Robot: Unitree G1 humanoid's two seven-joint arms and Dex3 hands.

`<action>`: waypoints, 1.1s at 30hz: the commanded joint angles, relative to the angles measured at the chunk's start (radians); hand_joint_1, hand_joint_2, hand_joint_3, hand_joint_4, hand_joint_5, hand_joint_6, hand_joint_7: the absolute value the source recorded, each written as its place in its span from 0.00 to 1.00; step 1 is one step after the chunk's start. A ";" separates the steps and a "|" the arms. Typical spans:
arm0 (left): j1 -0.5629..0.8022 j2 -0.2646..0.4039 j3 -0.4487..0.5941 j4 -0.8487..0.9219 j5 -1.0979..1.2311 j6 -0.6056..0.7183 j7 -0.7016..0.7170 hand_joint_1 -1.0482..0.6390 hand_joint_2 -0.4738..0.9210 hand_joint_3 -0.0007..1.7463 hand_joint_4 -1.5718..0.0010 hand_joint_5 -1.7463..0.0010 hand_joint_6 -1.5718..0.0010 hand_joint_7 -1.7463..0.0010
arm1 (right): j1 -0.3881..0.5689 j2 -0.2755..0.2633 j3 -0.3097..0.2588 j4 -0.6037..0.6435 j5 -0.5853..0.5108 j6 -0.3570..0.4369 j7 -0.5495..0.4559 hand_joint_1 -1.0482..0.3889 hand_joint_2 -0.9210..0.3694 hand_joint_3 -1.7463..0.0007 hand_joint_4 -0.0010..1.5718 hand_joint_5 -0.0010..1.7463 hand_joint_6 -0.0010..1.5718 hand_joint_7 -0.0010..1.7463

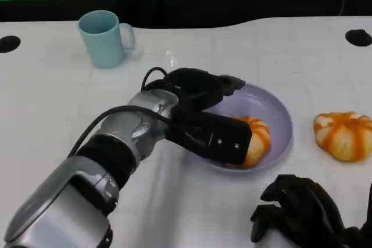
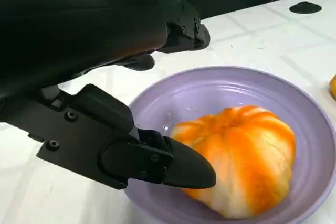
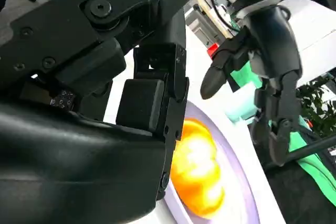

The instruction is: Grasp the bread from the table and place it into the plate.

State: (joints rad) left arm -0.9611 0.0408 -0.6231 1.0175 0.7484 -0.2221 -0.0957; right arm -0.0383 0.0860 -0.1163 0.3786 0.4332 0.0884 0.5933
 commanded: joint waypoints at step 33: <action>0.715 0.114 0.439 -0.770 -0.830 -0.119 -0.237 0.26 1.00 0.21 0.67 0.01 0.68 0.26 | 0.037 -0.021 -0.004 -0.045 0.003 0.022 -0.008 0.01 0.16 1.00 1.00 0.44 1.00 0.22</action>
State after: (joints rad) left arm -0.2996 0.1464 -0.2137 0.3106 -0.0203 -0.4063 -0.2932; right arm -0.0118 0.0760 -0.1208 0.3498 0.4340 0.0992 0.5964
